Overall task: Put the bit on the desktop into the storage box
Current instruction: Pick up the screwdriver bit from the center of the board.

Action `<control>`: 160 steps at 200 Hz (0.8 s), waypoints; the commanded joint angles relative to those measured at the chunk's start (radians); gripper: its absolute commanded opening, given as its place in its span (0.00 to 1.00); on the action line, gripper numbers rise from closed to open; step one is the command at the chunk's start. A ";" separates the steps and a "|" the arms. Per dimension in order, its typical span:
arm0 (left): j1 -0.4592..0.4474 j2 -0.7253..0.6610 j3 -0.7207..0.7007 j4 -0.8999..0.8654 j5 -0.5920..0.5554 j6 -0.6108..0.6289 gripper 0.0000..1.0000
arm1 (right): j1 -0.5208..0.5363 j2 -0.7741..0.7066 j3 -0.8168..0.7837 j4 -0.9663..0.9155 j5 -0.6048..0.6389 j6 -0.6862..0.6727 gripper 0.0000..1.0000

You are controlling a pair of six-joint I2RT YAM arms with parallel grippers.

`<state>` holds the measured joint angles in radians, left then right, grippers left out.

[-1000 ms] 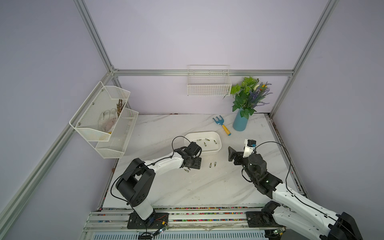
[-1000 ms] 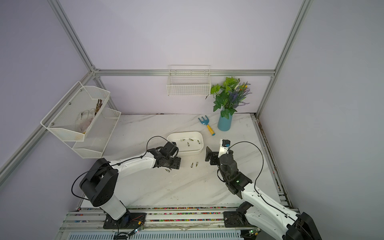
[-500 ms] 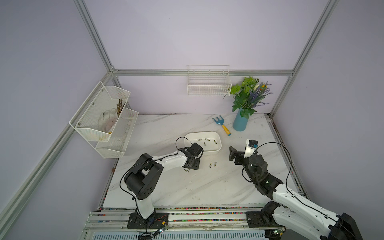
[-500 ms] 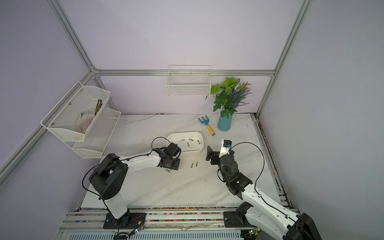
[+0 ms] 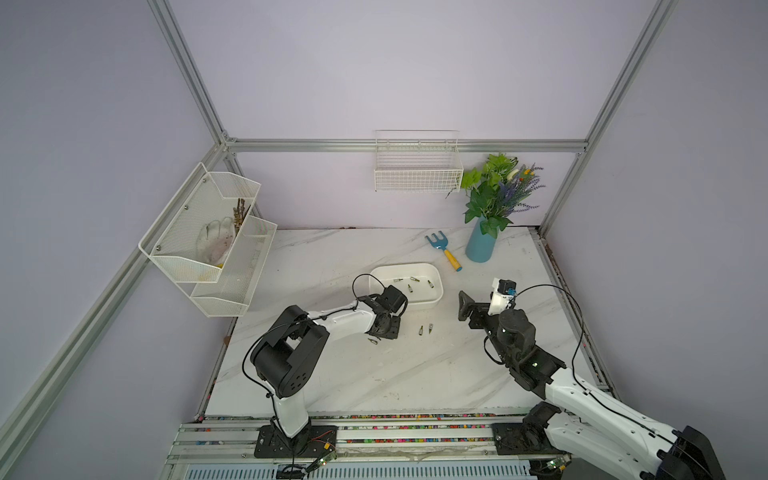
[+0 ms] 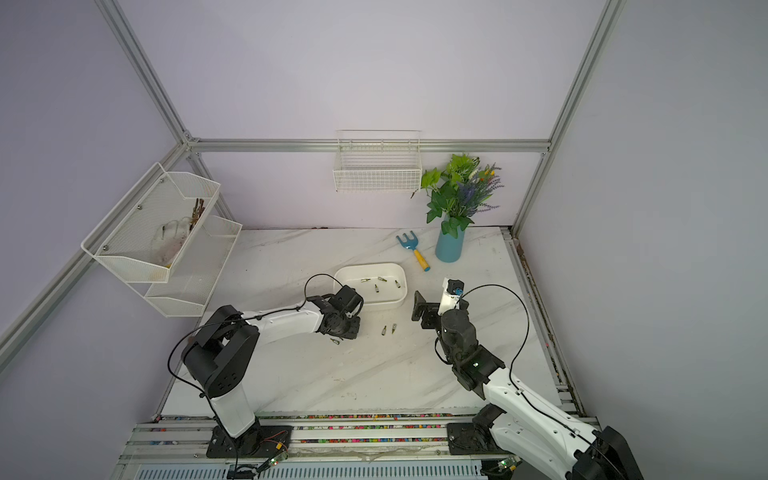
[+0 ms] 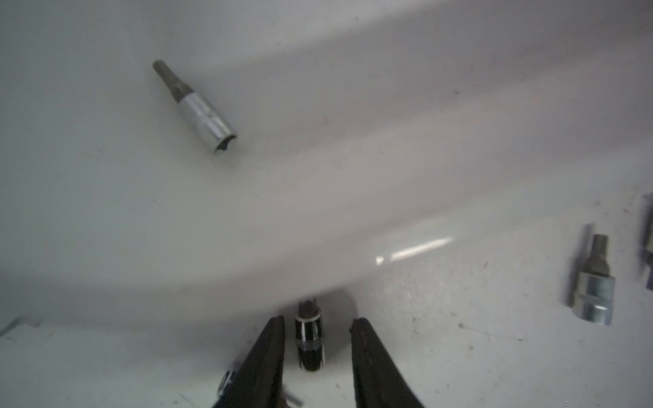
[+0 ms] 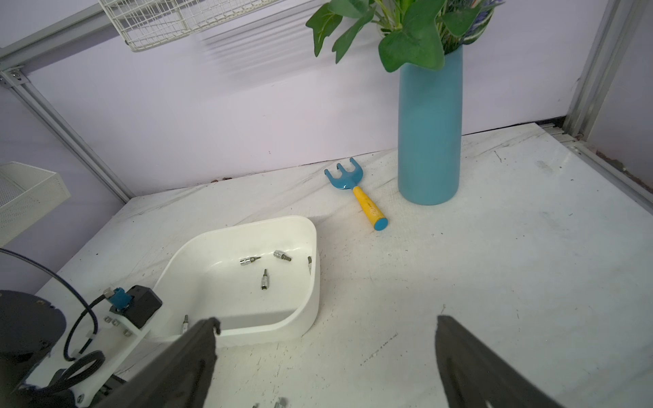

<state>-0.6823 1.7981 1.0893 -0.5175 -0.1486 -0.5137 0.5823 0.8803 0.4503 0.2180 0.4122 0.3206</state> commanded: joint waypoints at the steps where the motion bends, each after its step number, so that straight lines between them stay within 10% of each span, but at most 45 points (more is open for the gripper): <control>1: -0.005 0.012 0.026 0.005 -0.006 -0.003 0.30 | -0.006 -0.017 -0.010 0.034 0.014 -0.003 1.00; 160: -0.019 -0.062 0.020 -0.023 0.021 -0.012 0.13 | -0.006 -0.026 -0.019 0.044 0.016 -0.006 1.00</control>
<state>-0.6846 1.7950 1.0897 -0.5209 -0.1528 -0.5140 0.5823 0.8673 0.4458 0.2321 0.4137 0.3202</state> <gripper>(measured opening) 0.136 0.999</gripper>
